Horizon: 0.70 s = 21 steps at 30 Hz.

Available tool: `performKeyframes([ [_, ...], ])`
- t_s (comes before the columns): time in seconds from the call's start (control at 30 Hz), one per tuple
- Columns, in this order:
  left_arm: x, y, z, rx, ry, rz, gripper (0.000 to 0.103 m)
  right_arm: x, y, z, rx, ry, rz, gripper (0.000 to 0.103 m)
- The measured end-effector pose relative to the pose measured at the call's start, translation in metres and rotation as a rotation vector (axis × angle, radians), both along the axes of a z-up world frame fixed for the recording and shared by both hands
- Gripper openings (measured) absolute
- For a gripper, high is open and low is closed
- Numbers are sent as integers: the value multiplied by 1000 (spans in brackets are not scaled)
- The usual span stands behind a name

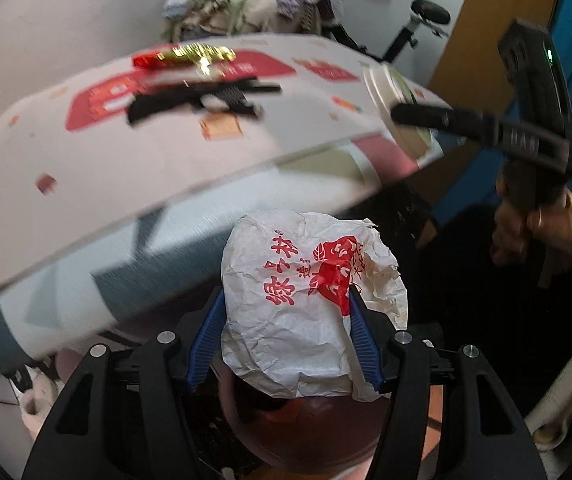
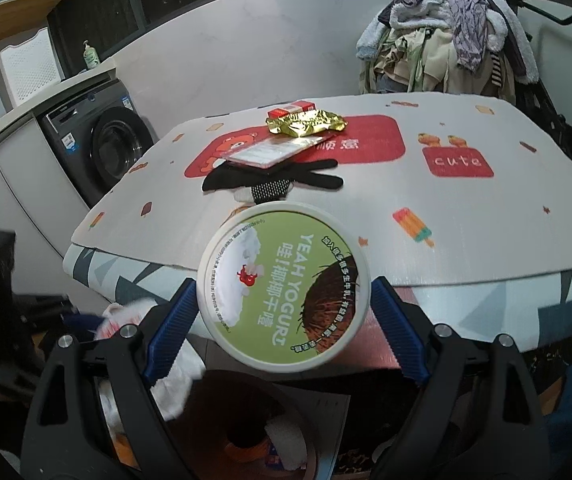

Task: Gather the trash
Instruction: 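Carry the white plastic bag over the bin and open the left gripper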

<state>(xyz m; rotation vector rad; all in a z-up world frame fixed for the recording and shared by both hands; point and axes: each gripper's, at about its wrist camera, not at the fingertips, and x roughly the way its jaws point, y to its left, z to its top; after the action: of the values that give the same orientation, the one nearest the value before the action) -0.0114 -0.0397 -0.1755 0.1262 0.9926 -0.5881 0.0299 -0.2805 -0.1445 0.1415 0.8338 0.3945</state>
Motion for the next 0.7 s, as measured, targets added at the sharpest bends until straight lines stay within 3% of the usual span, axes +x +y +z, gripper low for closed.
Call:
performKeyframes([
  [0.2,-8,-13,-25,52,48,-57,59,-1,-3,-4,4,10,-4,86],
  [0.5,-11,-19,-31,69,53,-90,63,0,-1,-11,9,27,2,86],
  [0.6,-9,-17,-30,60,51,-74,80,0,0,-12,9,31,7,86],
  [0.7,-8,-11,-23,45,23,-44,85,-1,1,-14,8,38,13,86],
])
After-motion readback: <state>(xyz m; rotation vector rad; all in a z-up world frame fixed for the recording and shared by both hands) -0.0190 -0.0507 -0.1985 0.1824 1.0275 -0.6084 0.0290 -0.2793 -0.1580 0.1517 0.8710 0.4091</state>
